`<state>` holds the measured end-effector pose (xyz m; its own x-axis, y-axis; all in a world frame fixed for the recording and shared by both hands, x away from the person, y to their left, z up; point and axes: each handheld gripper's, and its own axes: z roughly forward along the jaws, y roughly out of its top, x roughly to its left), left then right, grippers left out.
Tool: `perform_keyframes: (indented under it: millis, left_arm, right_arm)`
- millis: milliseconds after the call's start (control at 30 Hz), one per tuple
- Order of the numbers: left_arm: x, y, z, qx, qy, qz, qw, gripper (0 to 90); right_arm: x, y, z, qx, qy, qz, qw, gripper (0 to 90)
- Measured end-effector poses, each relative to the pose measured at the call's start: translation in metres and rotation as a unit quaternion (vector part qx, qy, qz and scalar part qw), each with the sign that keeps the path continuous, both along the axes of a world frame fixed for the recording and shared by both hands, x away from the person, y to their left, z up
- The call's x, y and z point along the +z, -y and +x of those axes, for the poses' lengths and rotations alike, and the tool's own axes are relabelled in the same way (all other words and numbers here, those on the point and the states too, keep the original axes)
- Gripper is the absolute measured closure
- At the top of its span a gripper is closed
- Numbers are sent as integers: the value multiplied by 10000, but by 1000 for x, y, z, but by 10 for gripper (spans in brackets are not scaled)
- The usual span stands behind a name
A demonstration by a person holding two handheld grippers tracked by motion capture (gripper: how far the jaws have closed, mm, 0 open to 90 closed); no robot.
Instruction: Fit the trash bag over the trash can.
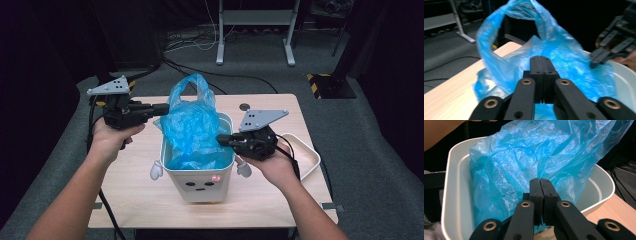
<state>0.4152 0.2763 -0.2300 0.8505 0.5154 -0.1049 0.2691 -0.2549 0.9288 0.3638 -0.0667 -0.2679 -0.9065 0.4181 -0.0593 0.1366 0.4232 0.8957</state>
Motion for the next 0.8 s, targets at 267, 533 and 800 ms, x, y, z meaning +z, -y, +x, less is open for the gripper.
perform_keyframes:
  millis: [267,533,800]
  left_arm:
    - [-7,0,28,598,-398,-198,9972,438]
    - [-12,7,34,538,-444,-122,9975,614]
    - [-4,6,14,377,-74,5,9993,895]
  right_arm:
    - [0,-1,-1,56,-5,29,10000,883]
    - [0,0,-1,46,15,46,10000,883]
    - [-1,1,0,-43,39,53,10000,874]
